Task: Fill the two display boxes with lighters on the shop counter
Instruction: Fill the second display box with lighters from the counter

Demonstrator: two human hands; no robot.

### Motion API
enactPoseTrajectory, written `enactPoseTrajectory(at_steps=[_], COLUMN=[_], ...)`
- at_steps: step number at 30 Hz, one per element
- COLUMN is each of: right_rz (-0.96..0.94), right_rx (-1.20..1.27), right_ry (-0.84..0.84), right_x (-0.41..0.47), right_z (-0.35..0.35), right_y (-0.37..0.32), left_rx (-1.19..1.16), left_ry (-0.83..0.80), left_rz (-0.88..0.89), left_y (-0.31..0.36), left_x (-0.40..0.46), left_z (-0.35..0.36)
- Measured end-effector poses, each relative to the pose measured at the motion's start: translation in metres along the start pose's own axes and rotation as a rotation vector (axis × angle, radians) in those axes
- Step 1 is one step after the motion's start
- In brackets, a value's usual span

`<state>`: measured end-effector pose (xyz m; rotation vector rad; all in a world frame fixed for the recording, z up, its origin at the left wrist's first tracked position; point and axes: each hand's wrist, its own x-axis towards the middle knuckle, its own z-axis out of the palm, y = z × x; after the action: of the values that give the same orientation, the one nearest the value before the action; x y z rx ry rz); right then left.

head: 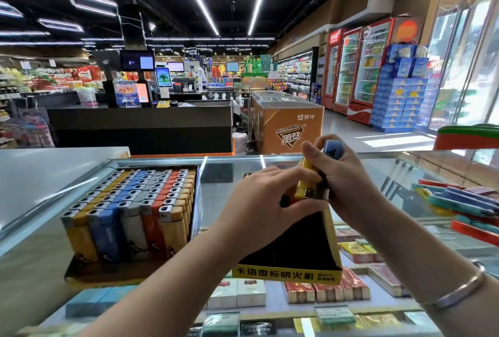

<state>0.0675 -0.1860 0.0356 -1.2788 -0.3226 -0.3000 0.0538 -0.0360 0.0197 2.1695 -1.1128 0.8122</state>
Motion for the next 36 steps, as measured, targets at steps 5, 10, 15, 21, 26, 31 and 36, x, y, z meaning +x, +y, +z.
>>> enactPoseTrajectory(at_steps=[5,10,15,21,26,31,36], right_rz=[-0.019,-0.103,-0.110,0.109,0.111,0.093,0.064], right_rx=[-0.049,-0.192,-0.565,-0.716,-0.673,-0.674,-0.673], right_ry=[-0.031,-0.033,0.041,-0.030,-0.031,-0.065,-0.093], right_x=[0.002,0.004,0.010,0.013,0.014,0.014,0.014], right_z=[-0.008,-0.007,-0.018,-0.027,-0.026,-0.027,-0.028], right_y=[-0.005,0.000,0.003,0.022,0.019,0.019,0.019], left_rx=[-0.414,-0.513,-0.597,-0.452,-0.169,-0.033,0.144], left_ry=[0.094,0.212,0.286,0.074,-0.057,-0.154,-0.158], left_rz=[-0.289,-0.498,-0.546,-0.427,-0.351,-0.321,-0.250], left_y=[-0.005,-0.019,-0.026,-0.029,-0.028,-0.029,-0.030], left_x=[0.002,0.007,0.009,0.008,0.005,0.003,0.001], left_z=[-0.005,-0.021,-0.043,-0.050,-0.046,-0.044,-0.043])
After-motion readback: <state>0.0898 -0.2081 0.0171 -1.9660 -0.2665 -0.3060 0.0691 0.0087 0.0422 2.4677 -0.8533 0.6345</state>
